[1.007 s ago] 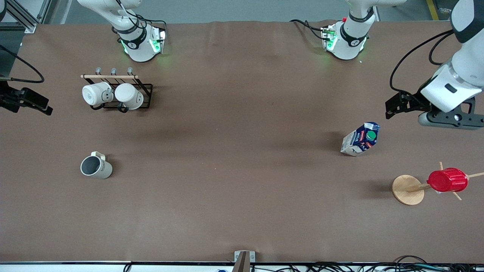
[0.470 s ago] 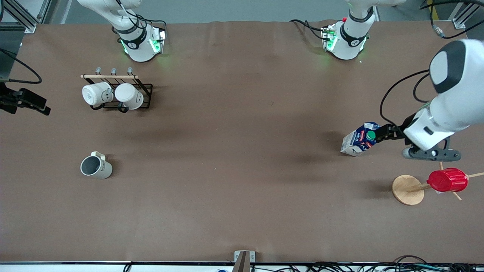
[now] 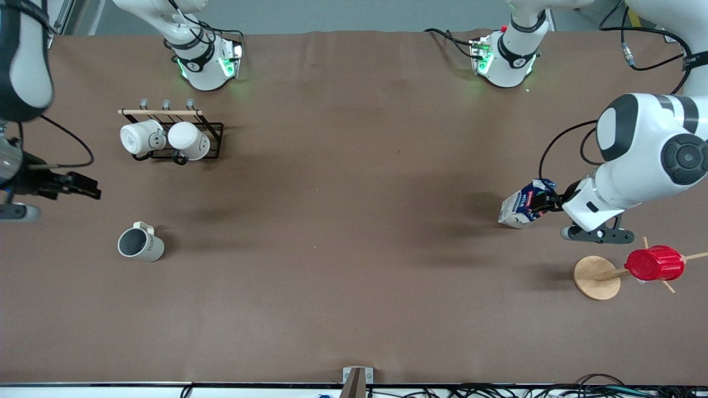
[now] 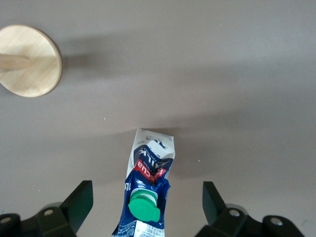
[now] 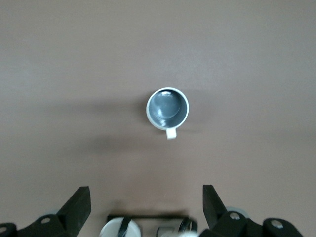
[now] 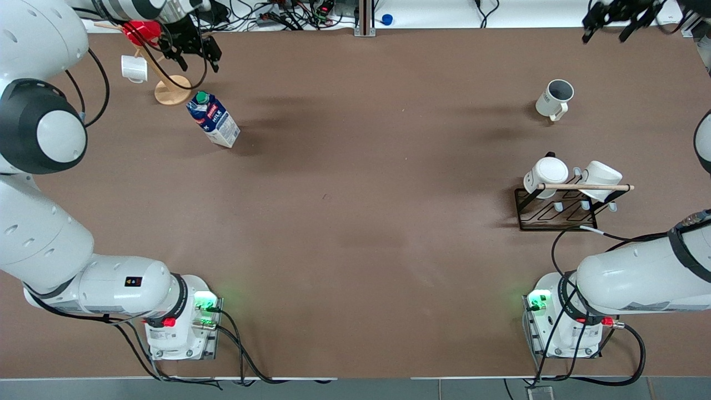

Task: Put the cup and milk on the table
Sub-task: 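Grasp the milk carton with the left gripper while the right gripper reaches the grey mug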

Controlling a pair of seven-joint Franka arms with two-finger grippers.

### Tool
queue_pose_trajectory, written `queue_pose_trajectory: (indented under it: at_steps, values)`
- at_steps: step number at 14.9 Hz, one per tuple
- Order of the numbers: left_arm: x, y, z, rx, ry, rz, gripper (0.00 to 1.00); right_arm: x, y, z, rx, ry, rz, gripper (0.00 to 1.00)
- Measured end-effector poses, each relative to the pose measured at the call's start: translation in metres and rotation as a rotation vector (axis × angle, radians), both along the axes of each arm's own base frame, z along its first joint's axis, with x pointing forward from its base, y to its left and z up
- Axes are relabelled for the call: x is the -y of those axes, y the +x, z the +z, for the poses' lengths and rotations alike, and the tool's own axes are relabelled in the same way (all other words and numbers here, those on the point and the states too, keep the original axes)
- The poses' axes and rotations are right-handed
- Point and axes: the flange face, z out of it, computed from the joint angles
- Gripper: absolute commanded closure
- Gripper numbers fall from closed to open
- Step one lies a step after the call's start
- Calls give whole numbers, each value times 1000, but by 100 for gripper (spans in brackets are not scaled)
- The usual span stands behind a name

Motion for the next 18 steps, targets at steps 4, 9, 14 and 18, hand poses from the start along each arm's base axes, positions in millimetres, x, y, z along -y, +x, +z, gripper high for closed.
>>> queue_pose_trajectory:
  at_steps: [4,9,14,18]
  values:
    - [0,-12,-26,-40,27,-17,5,34,11,-90,-18,-20,20,0]
    - [0,-22,-44,-74,33,-23,7,36,26,-179,-41,-29,18,0]
    - [1,-28,-54,-96,35,-27,19,48,28,-225,-41,-36,-1,12]
    - [0,-32,-60,-110,37,-26,25,48,27,-237,-47,2,-39,86]
